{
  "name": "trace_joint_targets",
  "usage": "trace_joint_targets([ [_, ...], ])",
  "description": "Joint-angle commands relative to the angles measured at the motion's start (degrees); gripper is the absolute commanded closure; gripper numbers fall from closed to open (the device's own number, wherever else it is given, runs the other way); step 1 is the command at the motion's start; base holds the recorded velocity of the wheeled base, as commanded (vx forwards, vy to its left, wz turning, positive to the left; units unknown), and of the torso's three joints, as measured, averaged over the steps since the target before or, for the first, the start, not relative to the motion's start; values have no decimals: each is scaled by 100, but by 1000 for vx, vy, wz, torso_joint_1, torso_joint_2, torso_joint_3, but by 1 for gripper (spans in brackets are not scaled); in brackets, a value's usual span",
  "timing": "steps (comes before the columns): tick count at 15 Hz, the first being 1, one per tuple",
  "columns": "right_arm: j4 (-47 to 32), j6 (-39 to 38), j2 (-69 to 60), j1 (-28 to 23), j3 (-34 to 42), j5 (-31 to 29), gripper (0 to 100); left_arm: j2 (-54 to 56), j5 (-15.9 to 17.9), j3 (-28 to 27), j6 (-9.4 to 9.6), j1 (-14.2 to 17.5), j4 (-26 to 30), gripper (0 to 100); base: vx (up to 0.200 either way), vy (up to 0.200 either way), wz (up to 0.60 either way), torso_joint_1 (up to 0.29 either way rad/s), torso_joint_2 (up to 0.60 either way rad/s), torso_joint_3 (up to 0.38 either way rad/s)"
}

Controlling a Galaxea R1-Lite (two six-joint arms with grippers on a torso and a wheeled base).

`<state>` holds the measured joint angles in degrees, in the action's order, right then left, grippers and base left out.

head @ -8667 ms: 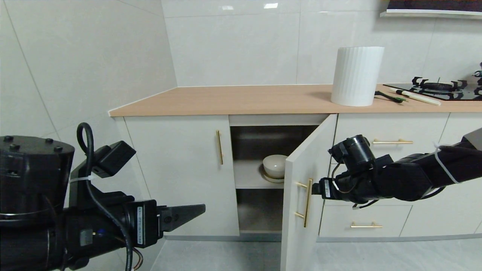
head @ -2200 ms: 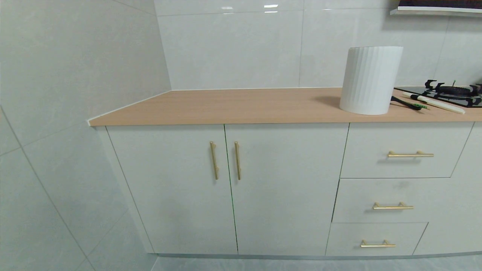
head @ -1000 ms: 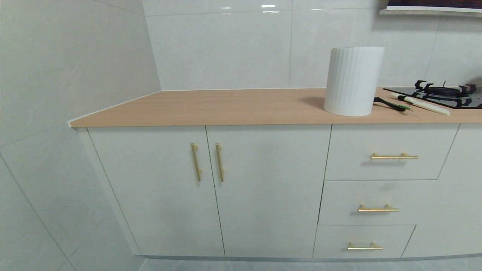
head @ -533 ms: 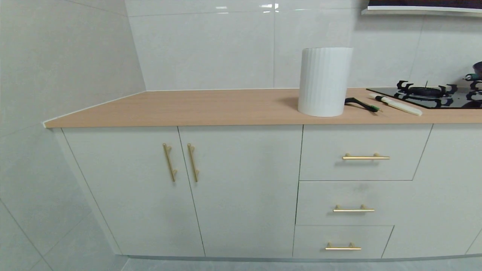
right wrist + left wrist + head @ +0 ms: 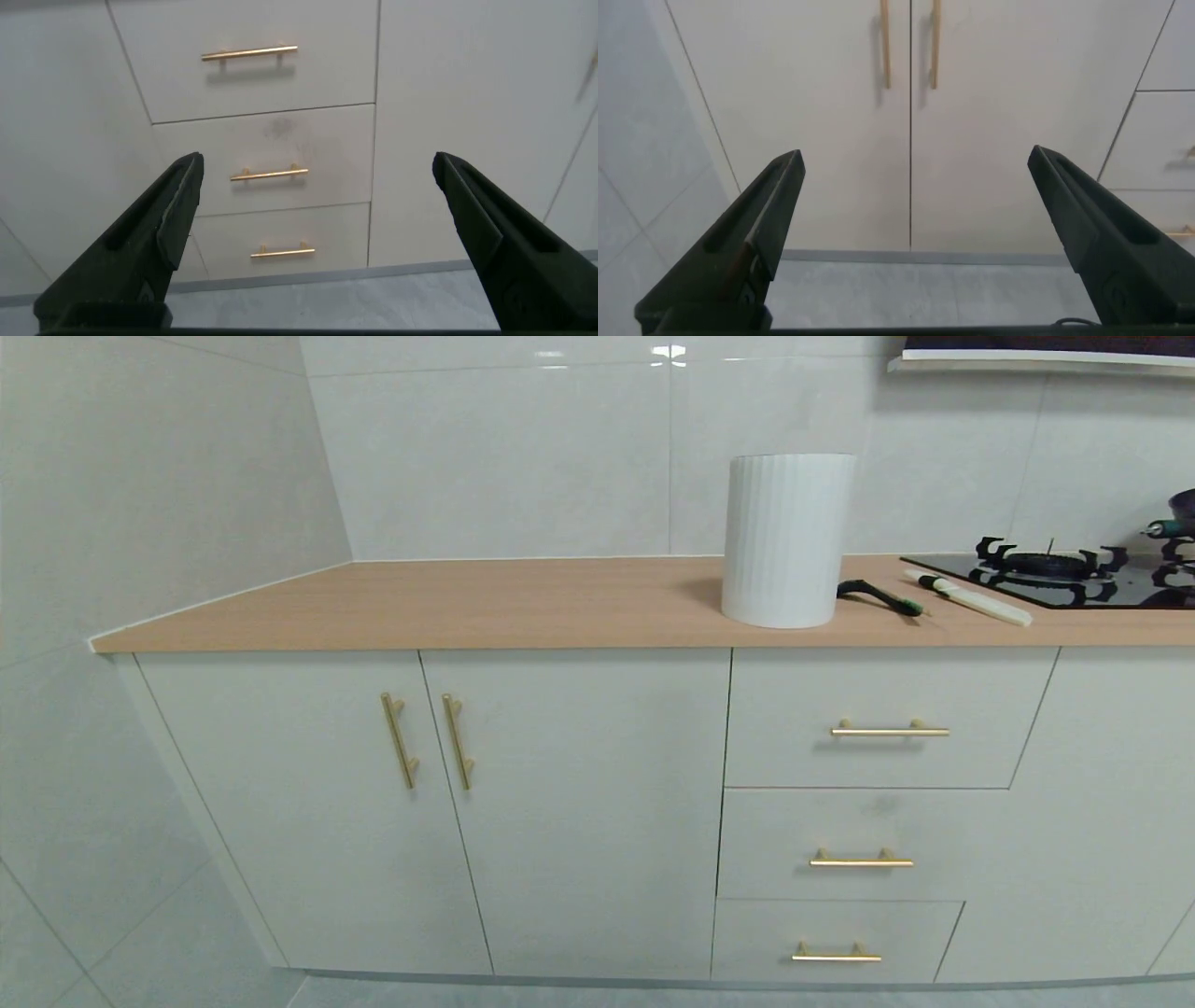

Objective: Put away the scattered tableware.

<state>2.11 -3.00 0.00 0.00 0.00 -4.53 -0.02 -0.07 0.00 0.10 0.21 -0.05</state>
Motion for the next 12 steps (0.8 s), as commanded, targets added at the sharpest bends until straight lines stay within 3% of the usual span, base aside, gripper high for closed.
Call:
trace_joint_targets([
  [1,0,1,0,0,0,-4,0,2,-1,0,-1,6,-4,0,0,0,0,0,0,0],
  [3,0,-8,0,0,0,-12,0,2,-1,0,-10,-3,-4,0,200,0,0,-2,2,0],
  [12,53,10,0,9,-44,23,0,2,-1,0,-10,6,-4,0,0,0,0,0,0,0],
])
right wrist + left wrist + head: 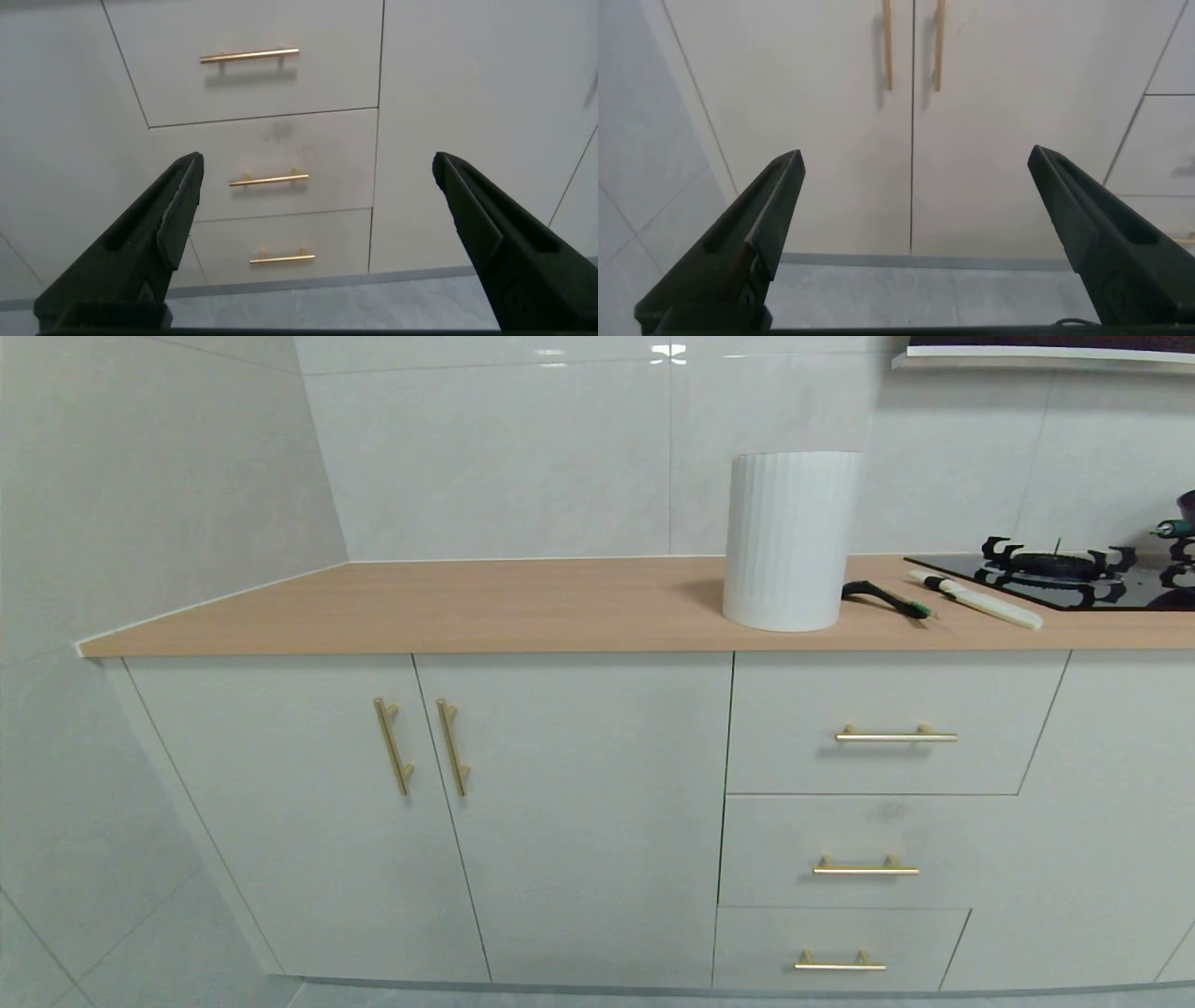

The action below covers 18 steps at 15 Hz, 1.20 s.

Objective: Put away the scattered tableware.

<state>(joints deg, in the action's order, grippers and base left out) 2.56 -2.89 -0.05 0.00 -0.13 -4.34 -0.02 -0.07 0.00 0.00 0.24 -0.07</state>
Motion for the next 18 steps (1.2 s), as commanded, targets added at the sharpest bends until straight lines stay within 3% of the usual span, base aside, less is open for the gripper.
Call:
trace_joint_targets([
  [1,-54,8,22,0,-470,100,0,2,-1,0,0,2,-1,0,0,0,0,0,0,0],
  [4,-731,702,840,114,-909,337,0,2,-1,0,0,2,-1,0,0,0,0,0,0,0],
  [8,-748,737,2809,694,-1446,487,0,2,-1,0,0,2,-1,0,0,0,0,0,0,0],
  [11,-695,711,4821,800,-2070,759,0,2,-1,0,9,-7,-1,0,0,0,0,0,0,0],
  [13,-432,693,5832,800,-2281,882,0,2,-1,0,0,2,-1,0,0,0,0,0,0,0],
  [18,1581,412,8996,712,-2658,873,0,2,-1,0,0,2,-1,0,0,0,0,0,0,0],
])
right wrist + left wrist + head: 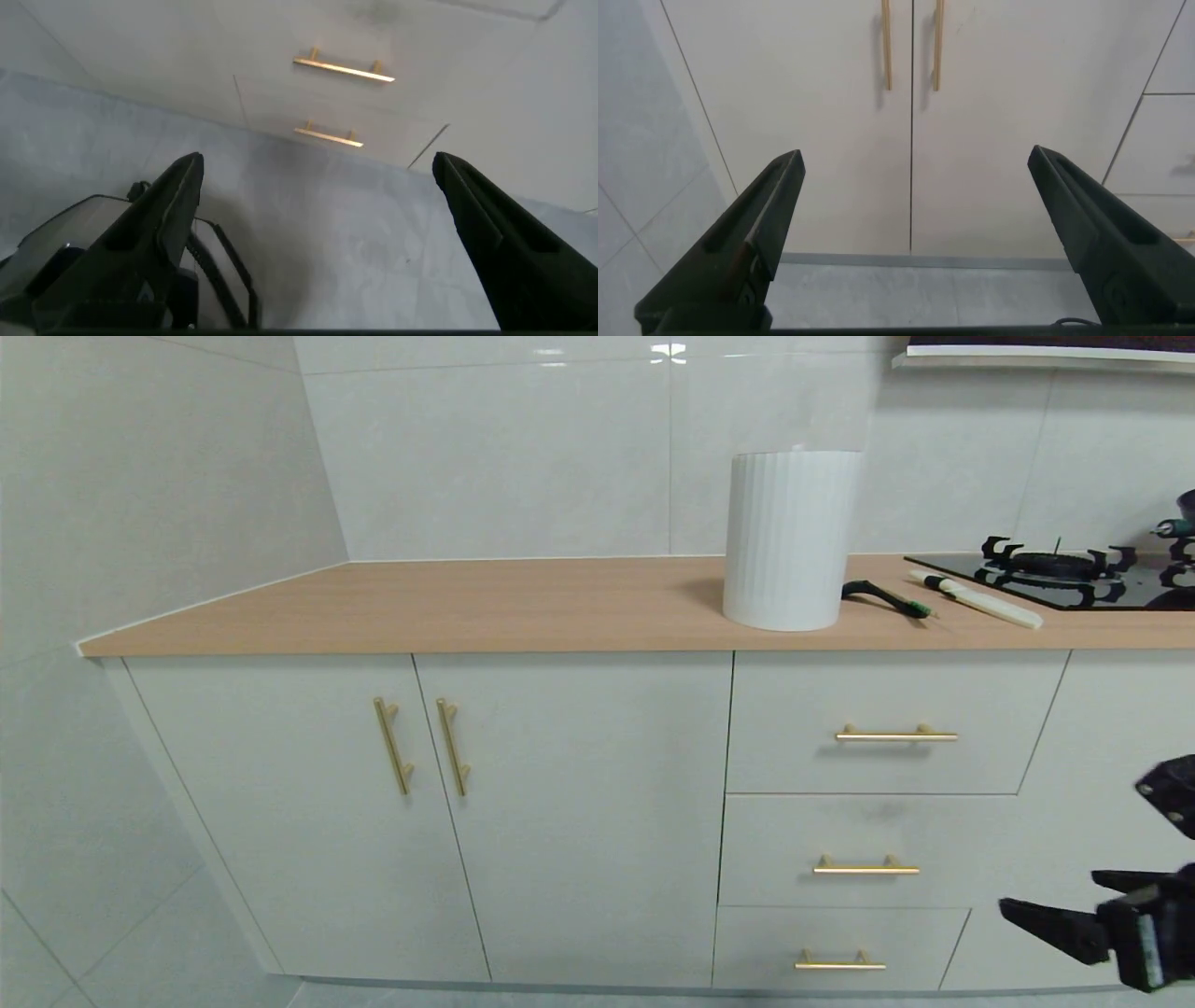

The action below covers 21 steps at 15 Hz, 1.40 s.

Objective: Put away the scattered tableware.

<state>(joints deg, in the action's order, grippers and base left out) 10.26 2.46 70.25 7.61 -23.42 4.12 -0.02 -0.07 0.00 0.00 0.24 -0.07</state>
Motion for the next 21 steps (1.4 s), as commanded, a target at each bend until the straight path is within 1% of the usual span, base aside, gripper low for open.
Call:
trace_joint_targets([
  [1,1074,-114,2396,-102,-427,19,0,2,-1,0,0,2,-1,0,0,0,0,0,0,0],
  [4,2120,-106,3847,-198,-813,-43,0,2,-1,0,0,2,-1,0,0,0,0,0,0,0],
  [6,2349,-123,4515,-225,-1095,-122,0,2,-1,0,9,2,-1,0,0,0,0,0,0,0],
  [8,2647,-114,5086,-277,-1139,-201,0,2,-1,0,0,2,-1,0,0,0,0,0,0,0],
  [11,3913,-123,6026,-295,-1139,-623,0,2,-1,0,0,2,-1,0,0,0,0,0,0,0],
  [12,4212,-132,6202,-304,-1156,-702,0,2,-1,0,0,2,-1,0,0,0,0,0,0,0],
  [14,4396,-158,6466,-295,-1314,-772,0,2,-1,0,0,2,-1,0,0,0,0,0,0,0],
  [19,4405,-563,6765,-383,-1833,-895,0,2,-1,0,9,2,-1,0,0,0,0,0,0,0],
  [21,4396,-651,6809,-383,-1930,-931,0,2,-1,0,0,2,-1,0,0,0,0,0,0,0],
])
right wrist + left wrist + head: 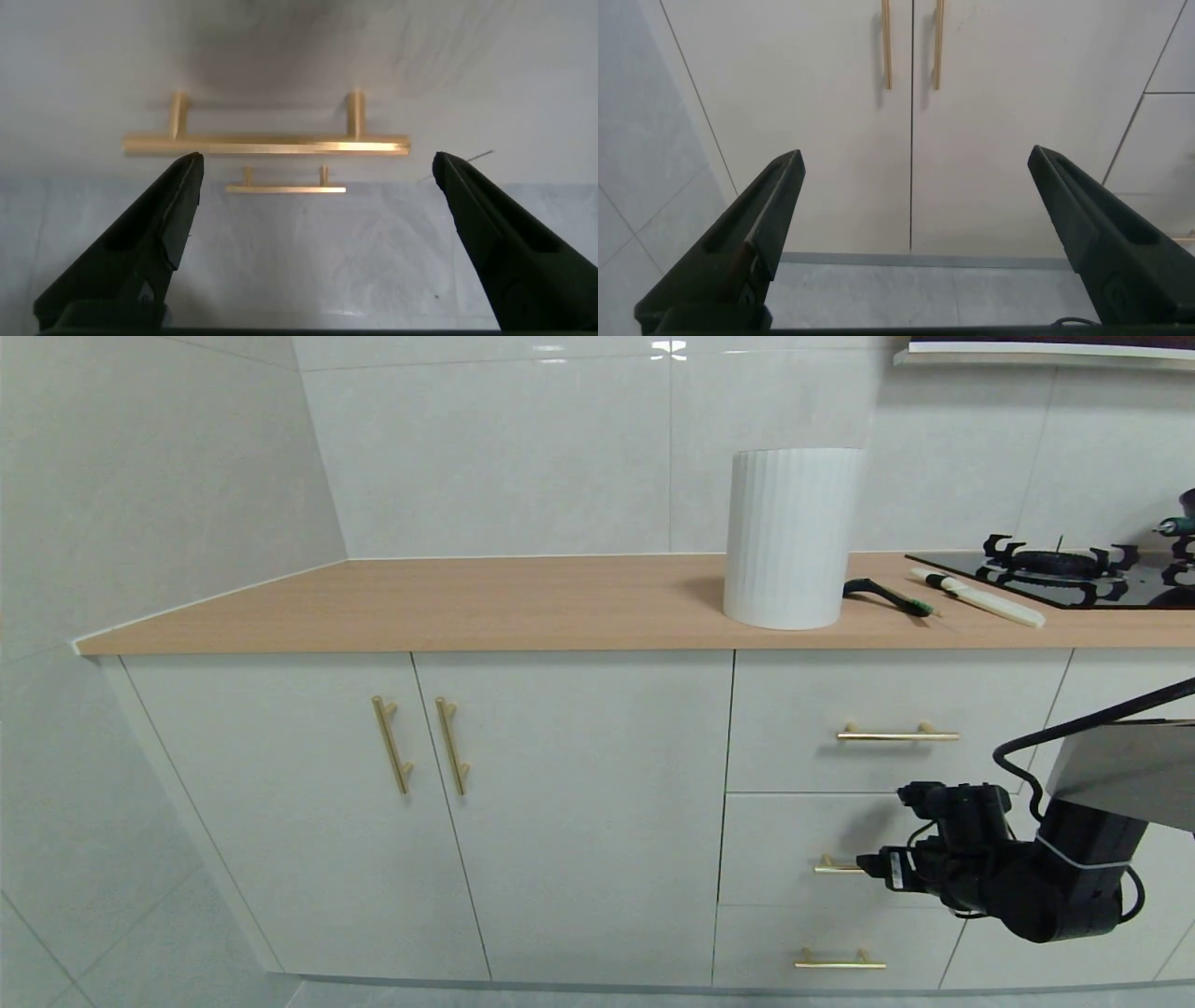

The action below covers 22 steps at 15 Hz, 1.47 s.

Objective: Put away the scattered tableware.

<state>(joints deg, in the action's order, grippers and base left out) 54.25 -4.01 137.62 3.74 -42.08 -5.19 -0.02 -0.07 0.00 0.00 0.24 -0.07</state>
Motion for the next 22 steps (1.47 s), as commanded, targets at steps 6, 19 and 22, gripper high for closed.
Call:
trace_joint_targets([
  [6,-2,-3,459,12,-424,-377,0,2,-1,0,0,2,-1,0,0,0,0,0,0,0],
  [19,-292,-12,555,4,-635,-395,0,2,-1,0,0,2,-1,0,0,0,0,0,0,0],
  [22,-380,-12,538,12,-608,-395,0,2,-1,0,0,2,-1,0,0,0,0,0,0,0],
])
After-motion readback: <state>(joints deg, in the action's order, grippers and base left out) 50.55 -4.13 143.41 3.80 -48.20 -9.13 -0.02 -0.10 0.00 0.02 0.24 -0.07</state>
